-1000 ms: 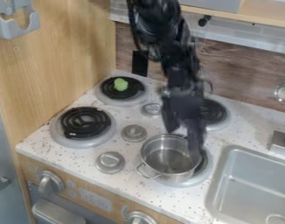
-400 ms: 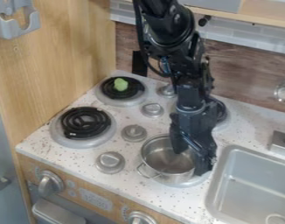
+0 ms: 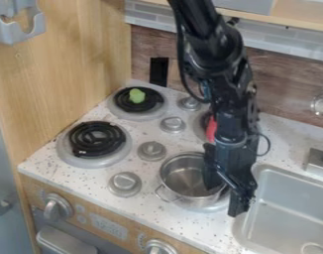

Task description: Takes the silver pot and places it on the lower right burner

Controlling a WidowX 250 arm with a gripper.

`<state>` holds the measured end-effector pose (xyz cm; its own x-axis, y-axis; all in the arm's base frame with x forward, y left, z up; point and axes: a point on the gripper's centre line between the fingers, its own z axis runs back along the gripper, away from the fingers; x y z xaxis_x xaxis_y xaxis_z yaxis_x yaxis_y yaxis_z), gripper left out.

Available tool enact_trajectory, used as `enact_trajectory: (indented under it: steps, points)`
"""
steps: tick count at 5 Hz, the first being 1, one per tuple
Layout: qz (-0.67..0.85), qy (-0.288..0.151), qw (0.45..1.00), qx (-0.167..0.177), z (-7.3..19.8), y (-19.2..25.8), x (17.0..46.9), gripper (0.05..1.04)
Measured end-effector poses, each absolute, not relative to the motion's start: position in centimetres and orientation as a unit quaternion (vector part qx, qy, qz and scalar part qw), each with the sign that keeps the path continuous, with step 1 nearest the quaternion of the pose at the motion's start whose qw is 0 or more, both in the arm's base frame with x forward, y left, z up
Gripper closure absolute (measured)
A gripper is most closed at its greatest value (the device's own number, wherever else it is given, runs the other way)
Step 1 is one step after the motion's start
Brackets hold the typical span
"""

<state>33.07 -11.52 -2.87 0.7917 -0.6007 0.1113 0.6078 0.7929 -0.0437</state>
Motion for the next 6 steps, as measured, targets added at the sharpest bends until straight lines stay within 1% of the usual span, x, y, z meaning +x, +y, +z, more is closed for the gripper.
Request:
enact_trajectory:
  steps: [1,2,3,4,6]
  points:
    - [-0.320,-0.039,0.946,-0.038,-3.6,-12.0,33.1,0.147]
    - [-0.317,-0.039,0.947,-0.037,-3.9,-12.0,33.4,0.461]
    - [-0.317,-0.034,0.947,-0.034,-4.2,-12.0,33.3,0.744]
    - [-0.316,-0.035,0.948,-0.030,-4.2,-12.0,33.3,0.864]
    - [-0.316,-0.059,0.947,-0.023,-3.1,-11.8,33.4,0.961]
